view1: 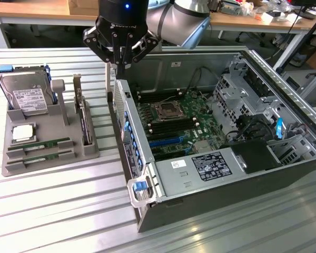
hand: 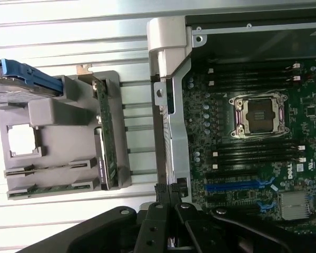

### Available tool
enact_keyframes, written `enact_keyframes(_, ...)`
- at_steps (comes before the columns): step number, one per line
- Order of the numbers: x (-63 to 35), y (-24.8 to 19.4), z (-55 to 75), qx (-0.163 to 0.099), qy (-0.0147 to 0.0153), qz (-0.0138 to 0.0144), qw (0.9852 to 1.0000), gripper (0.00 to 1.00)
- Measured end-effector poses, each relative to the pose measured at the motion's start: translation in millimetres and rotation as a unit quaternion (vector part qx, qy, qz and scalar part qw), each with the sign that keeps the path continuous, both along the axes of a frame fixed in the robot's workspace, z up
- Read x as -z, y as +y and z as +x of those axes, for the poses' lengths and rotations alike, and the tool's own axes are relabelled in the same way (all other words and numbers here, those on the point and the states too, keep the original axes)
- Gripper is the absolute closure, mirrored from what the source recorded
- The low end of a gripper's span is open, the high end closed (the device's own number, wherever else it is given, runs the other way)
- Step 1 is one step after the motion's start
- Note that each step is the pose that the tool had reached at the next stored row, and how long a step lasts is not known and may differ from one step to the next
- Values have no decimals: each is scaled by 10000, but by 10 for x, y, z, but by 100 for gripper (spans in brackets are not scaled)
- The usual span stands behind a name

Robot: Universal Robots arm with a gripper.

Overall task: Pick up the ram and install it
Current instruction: 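Reach for the ram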

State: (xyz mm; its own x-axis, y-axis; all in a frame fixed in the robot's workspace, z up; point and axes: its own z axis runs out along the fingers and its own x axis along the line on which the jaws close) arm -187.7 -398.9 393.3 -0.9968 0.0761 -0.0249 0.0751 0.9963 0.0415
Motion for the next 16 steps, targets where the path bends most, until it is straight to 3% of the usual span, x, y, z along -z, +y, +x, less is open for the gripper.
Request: enact_keyframes(16,0,0,-51,0,0,-2,10000,89)
